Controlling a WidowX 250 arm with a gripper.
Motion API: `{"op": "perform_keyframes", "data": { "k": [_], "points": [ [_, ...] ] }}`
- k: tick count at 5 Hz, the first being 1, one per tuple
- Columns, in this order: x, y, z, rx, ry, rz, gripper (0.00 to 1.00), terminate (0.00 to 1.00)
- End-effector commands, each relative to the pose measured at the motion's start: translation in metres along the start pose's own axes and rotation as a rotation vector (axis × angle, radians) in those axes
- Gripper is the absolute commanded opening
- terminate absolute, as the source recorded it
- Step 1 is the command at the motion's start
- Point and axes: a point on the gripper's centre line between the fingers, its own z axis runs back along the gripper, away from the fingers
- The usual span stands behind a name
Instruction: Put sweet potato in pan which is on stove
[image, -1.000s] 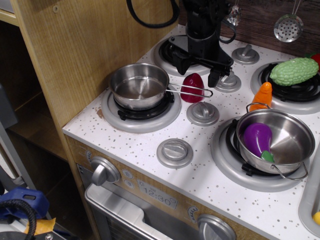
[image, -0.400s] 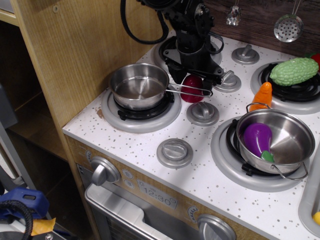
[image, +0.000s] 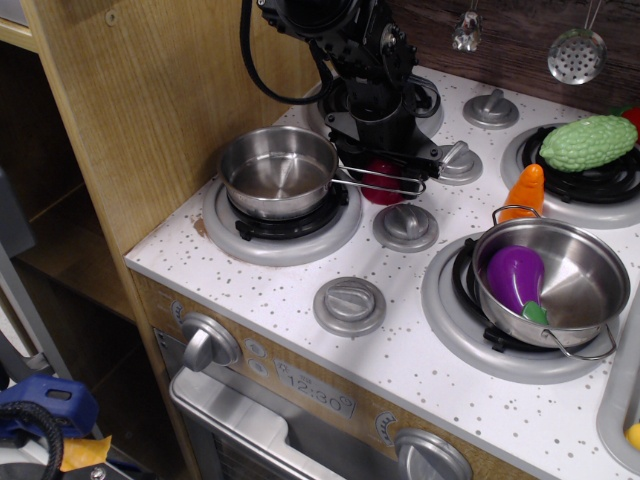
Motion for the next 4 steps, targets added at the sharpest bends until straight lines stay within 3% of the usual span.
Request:
{"op": "perform_keyframes", "data": {
  "k": [1, 3, 4],
  "points": [
    [0.026, 0.002, 0.026, 0.03, -0.058, -0.048, 0.0, 0.0],
    [0.057, 0.021, 0.075, 0.097, -0.091, -0.185, 0.0, 0.0],
    [0.053, 0.031, 0.092, 0.151, -0.064, -0.183, 0.0, 0.0]
  ]
}}
